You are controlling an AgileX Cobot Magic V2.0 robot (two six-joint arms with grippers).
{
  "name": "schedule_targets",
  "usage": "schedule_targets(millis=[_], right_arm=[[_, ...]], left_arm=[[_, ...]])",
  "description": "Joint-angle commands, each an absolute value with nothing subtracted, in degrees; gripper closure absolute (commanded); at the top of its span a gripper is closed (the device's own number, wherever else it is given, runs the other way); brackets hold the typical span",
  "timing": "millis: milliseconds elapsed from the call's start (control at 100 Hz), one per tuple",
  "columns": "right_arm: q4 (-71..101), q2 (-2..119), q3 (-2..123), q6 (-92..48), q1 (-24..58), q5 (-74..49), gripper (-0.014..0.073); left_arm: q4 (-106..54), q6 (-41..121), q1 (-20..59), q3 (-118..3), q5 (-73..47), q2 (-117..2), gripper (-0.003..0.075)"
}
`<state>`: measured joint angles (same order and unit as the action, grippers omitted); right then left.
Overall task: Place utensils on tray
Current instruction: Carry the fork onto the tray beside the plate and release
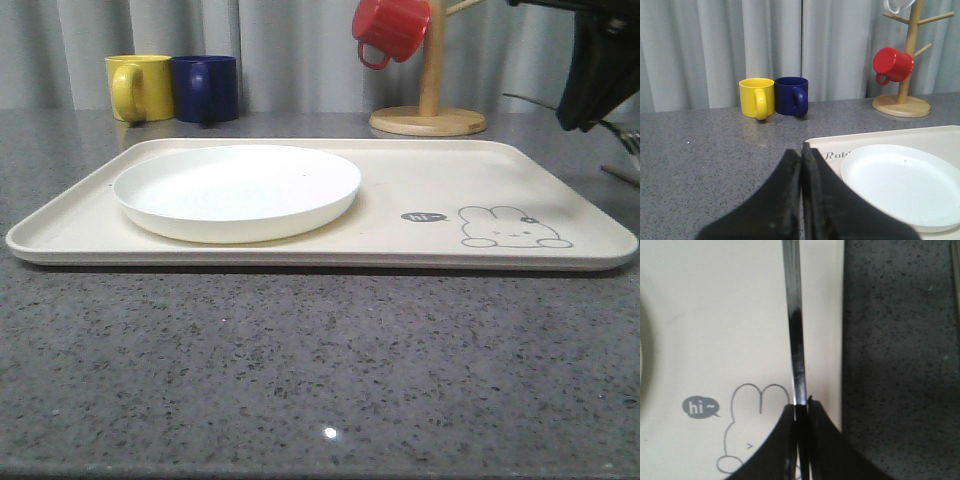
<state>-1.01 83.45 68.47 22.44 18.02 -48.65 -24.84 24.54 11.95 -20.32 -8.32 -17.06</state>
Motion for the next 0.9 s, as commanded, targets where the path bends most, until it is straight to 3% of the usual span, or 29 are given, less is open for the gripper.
schedule_targets(millis=[0,230,890], right_arm=[[-8.22,82.34,70.47,32.18,22.28,-45.19,0.0648],[-21.29,87.67,73.05,48.49,30.96,-43.29,0.0648],[-19.24,98.60,78.37,52.46,33.44,-40.61,0.0620]], left_arm=[[-25.20,24.69,12.34,-21.99,-4.33,-17.51,0.0738],[-25.20,24.69,12.34,-21.99,-4.33,-17.51,0.0738],[-25.20,24.69,12.34,-21.99,-4.33,-17.51,0.0738]])
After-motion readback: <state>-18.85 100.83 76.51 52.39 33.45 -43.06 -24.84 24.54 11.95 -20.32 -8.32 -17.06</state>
